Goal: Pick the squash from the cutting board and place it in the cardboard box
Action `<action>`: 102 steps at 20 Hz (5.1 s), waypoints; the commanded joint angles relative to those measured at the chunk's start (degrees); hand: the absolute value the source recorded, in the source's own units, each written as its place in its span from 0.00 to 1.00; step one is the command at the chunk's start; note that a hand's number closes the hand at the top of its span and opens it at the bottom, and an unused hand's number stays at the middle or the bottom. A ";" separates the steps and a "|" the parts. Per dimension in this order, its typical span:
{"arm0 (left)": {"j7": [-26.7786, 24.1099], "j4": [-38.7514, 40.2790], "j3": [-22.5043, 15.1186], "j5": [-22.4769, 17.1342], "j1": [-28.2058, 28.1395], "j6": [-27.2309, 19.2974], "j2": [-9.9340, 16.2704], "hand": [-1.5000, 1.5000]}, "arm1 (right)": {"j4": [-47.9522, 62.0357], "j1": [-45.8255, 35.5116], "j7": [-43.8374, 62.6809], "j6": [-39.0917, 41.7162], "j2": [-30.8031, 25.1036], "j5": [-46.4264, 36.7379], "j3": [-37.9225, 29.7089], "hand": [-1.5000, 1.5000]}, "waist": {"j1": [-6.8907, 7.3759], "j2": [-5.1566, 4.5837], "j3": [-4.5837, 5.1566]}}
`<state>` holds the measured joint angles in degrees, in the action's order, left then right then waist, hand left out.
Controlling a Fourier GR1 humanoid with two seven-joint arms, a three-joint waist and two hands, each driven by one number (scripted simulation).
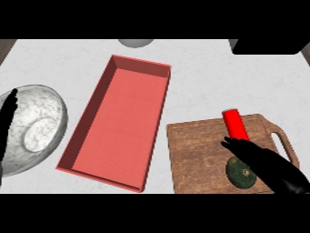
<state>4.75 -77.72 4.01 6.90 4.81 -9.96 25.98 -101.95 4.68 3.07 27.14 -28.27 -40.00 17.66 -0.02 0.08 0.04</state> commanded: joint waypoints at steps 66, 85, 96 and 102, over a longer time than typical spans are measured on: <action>-3.20 4.24 5.26 5.89 4.24 4.91 -4.26 0.50 | 56.15 -74.92 -1.51 -30.89 28.26 25.55 10.11 1.00 | 2.74 -0.56 0.05; -2.16 3.74 2.03 7.51 6.47 5.09 -7.09 0.50 | 67.66 -74.80 -7.39 -42.75 28.27 45.50 22.44 0.00 | 7.09 -1.64 0.06; -1.29 3.69 4.23 7.02 7.09 5.12 -5.67 0.50 | 74.86 -76.79 -21.47 -43.71 28.27 57.77 9.43 0.00 | 4.11 -1.35 -0.01; -1.53 2.97 4.50 7.50 4.82 3.86 -6.69 0.50 | 80.74 -76.16 -27.38 -34.20 22.11 58.95 2.96 0.00 | 2.01 -0.91 -0.04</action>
<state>3.32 -74.73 8.44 14.23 10.02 -5.61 19.87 -24.82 -73.36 -19.37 -10.82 -2.70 18.24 23.45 2.96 -0.90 0.02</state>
